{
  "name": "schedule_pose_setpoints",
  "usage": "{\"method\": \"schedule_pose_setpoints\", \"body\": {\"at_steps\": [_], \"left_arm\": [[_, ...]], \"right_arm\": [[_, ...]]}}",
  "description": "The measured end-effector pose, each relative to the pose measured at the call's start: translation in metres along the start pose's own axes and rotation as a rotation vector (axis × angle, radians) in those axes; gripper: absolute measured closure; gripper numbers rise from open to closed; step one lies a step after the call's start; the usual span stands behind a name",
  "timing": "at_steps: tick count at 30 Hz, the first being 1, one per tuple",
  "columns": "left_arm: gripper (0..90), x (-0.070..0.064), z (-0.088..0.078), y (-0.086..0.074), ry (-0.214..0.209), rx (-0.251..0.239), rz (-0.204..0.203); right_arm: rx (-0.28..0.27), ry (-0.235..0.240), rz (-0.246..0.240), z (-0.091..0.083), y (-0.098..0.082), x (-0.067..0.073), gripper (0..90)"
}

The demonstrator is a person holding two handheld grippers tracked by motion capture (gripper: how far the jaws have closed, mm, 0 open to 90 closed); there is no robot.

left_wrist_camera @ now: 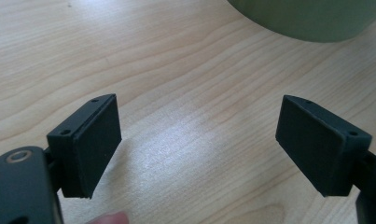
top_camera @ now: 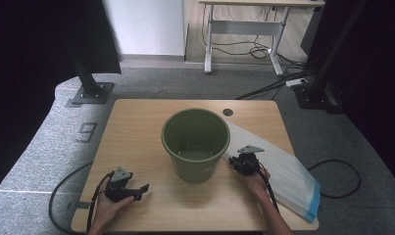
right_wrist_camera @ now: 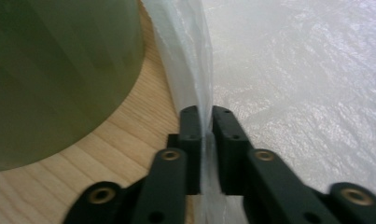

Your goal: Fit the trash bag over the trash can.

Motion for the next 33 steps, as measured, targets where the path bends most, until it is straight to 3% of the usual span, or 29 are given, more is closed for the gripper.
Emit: {"method": "schedule_pose_setpoints", "body": {"at_steps": [4,9,17,21,24,33], "left_arm": [[13.8,0.002,-0.002,0.001,0.012,-0.013,-0.003],[14.2,0.006,-0.009,0.004,0.057,-0.064,-0.016],[14.0,0.01,-0.014,0.002,0.09,-0.064,-0.04],[14.0,0.012,-0.015,-0.002,0.097,-0.065,-0.059],[14.0,0.014,-0.017,-0.004,0.1,-0.073,-0.074],[14.0,0.018,-0.019,-0.005,0.093,-0.074,-0.078]], "right_arm": [[-0.021,0.011,-0.005,-0.004,0.004,-0.001,88.5],[-0.095,0.038,0.048,-0.019,0.018,-0.008,88.7],[-0.173,0.062,0.091,-0.045,0.035,-0.025,88.8],[-0.205,0.074,0.131,-0.055,0.039,-0.032,88.7],[-0.242,0.078,0.199,-0.07,0.048,-0.041,88.8],[-0.33,0.098,0.256,-0.096,0.066,-0.047,88.7]]}}
Point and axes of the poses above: each handheld gripper's, and its own axes: z roughly forward along the jaws, y roughly out of its top, x roughly to its left, the point moved 10 cm from there along z, roughly forward along the jaws, and after that the axes turned 11 degrees about -y, right-handed, at the moved point
